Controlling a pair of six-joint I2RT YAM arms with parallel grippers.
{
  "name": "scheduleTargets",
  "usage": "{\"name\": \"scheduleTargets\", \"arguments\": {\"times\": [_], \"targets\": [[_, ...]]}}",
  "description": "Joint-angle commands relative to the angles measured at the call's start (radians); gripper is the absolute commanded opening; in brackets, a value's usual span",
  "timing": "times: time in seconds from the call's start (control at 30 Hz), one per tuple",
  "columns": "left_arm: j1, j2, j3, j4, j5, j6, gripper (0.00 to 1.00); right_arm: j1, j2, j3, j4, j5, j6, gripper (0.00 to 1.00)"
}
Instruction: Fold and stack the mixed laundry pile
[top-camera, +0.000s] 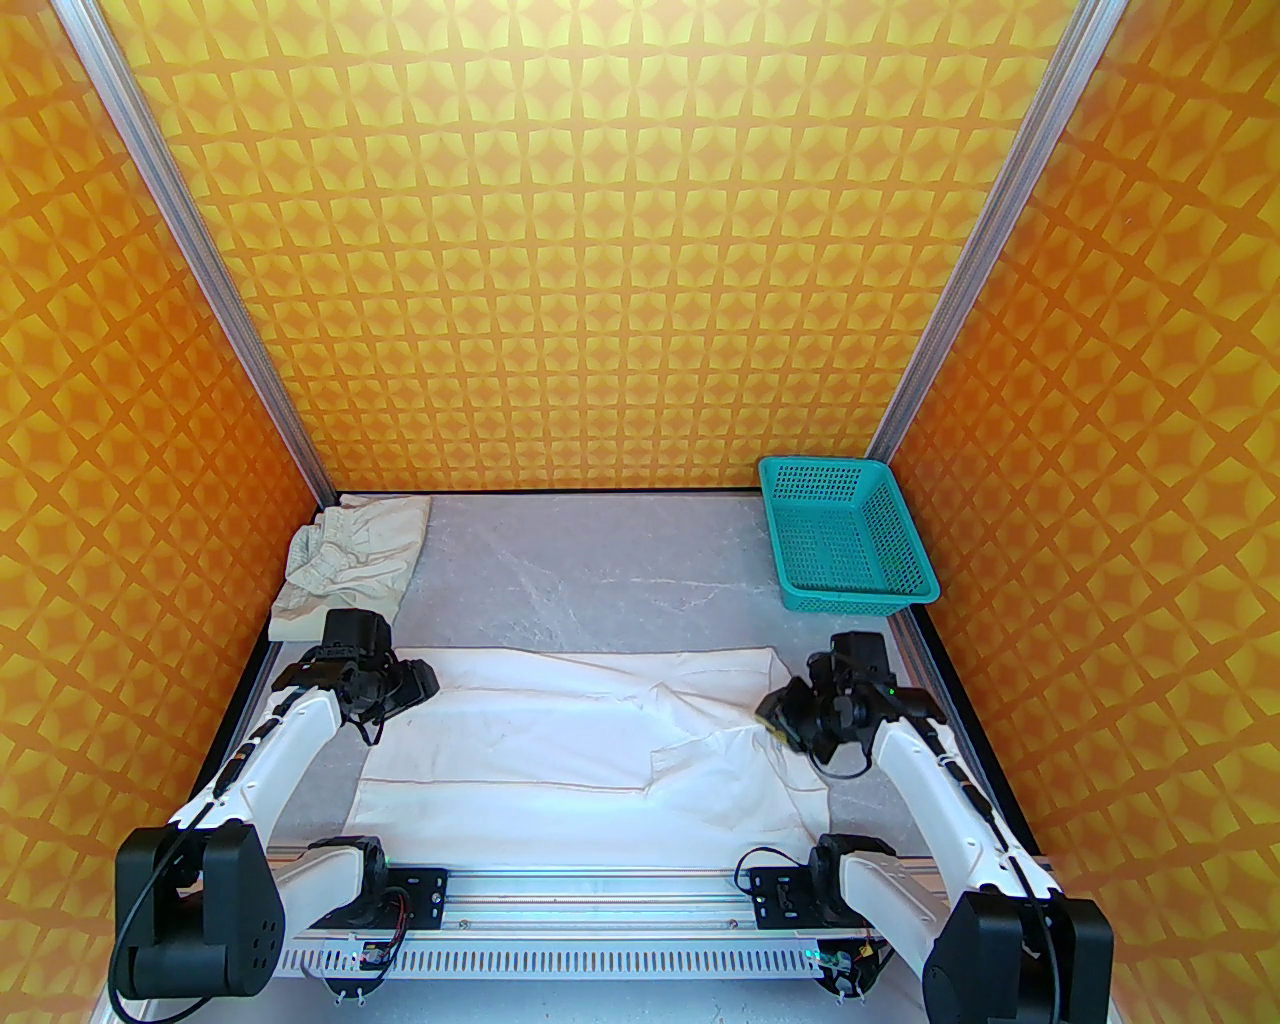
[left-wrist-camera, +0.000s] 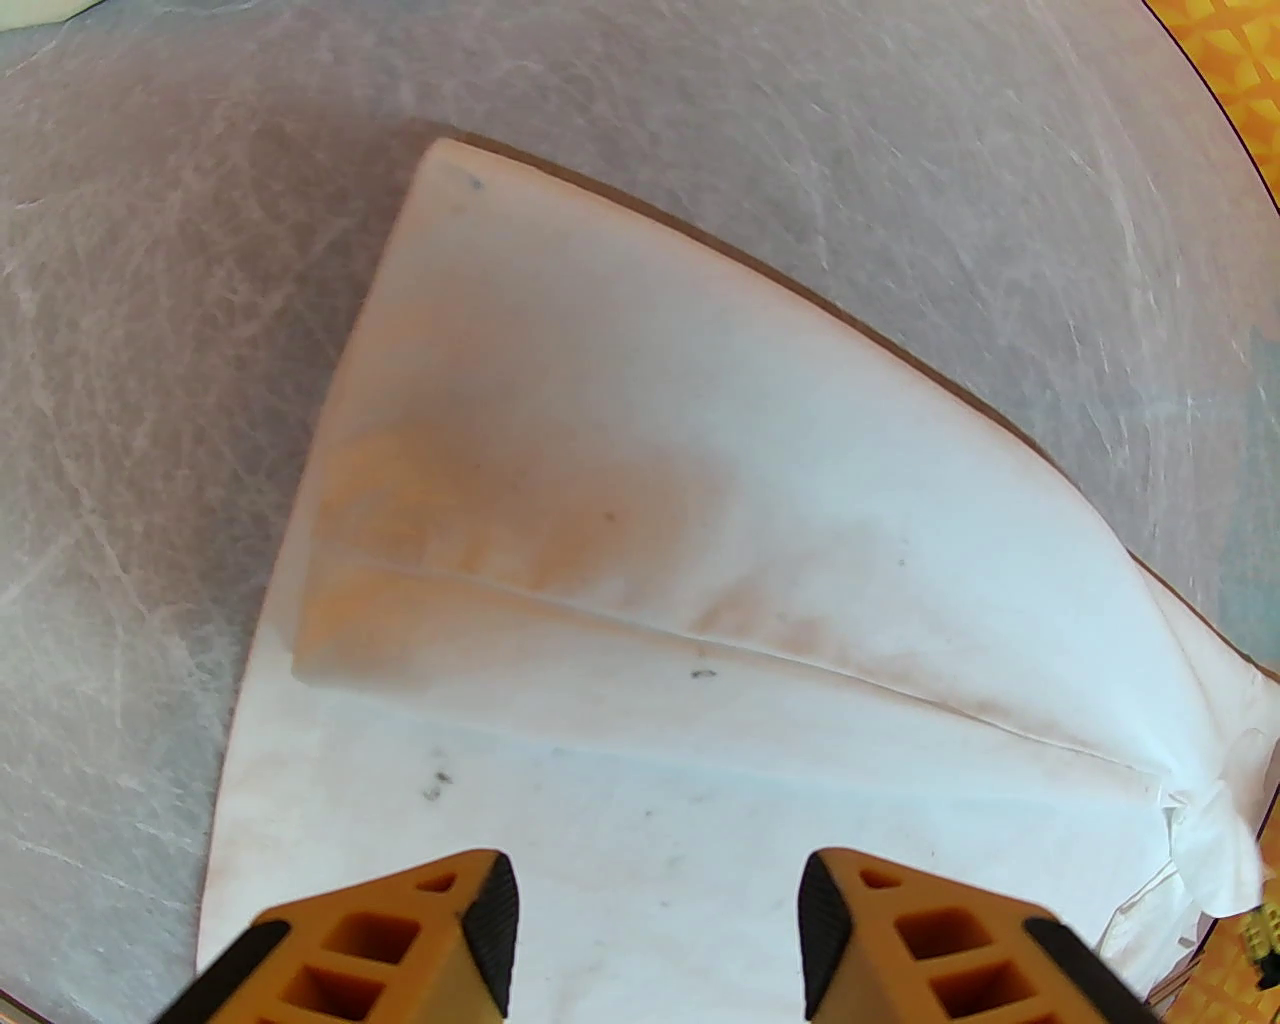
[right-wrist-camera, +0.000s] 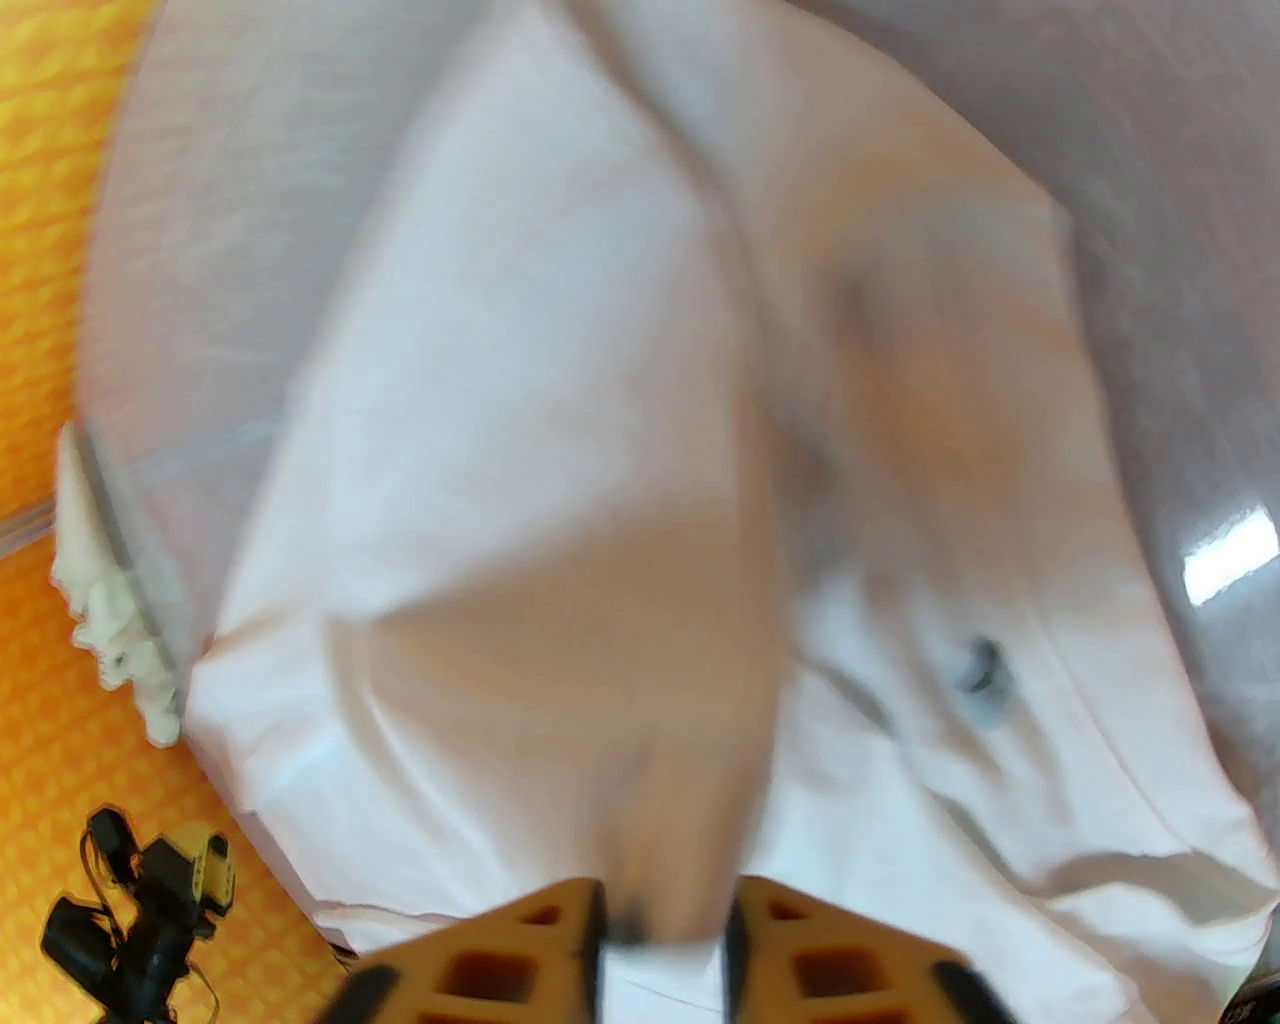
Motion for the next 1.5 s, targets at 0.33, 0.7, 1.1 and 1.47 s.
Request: {"name": "scheduleTargets", "arguments": {"times": [0.33,0.7,1.1,1.47], "targets": [[0.098,0.008,0.015,-0.096,-0.019,-0.027,0.65,0.011,-0.005,0.170,-0.138,0.130,-0.077,0.44],[0.103,0.155,0.023,0.038,-0.018,-0.081,0.41,0.146,0.165,0.237,0.052,0.085,-0.009,0.41],[0.114,0.156,0.001,0.138,-0.086,-0.152,0.00,0.156,0.297,0.057,0.190,0.075,-0.024,0.36],[0.165,0.084,0.007,0.072,-0.089,-0.124,0.00,0.155,0.192,-0.063,0.161,0.125,0.015,0.35]]}}
